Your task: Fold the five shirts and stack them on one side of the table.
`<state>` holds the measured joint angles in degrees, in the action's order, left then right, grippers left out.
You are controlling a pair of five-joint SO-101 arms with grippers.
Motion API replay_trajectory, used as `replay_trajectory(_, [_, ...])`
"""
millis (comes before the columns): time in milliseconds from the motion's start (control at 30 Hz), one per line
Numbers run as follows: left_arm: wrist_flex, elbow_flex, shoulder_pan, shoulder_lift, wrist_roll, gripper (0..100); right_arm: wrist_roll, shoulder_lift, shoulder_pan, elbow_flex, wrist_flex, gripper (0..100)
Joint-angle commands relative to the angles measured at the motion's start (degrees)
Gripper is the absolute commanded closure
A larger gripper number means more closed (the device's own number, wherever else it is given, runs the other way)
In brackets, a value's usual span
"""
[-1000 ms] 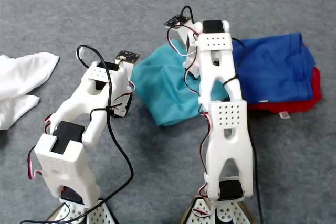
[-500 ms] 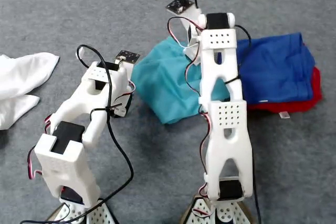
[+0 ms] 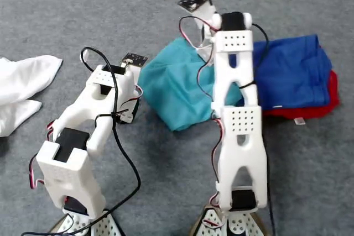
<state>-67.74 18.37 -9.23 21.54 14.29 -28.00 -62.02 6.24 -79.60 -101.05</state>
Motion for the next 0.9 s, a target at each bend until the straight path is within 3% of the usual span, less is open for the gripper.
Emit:
replay_trajectory(0, [-0.4, 6.1, 0.5, 1.1, -0.2, 98, -1.7, 0.3, -1.2, -0.7, -0.9, 61.0])
replay_trajectory(200, [-0.4, 6.1, 0.5, 1.1, -0.2, 98, -5.0, 0.3, -1.0, 10.1, 4.5, 70.5])
replay_trajectory(467, [-0.4, 6.1, 0.5, 1.1, -0.2, 98, -4.8, 0.3, -1.0, 17.5, 10.3, 73.1])
replay_trajectory(667, [-0.4, 6.1, 0.5, 1.1, -0.2, 98, -5.1, 0.5, -1.2, 16.8, 10.2, 99.8])
replay_trajectory(867, [-0.4, 6.1, 0.5, 1.1, -0.2, 98, -1.1, 0.7, -1.3, 13.7, 9.8, 95.8])
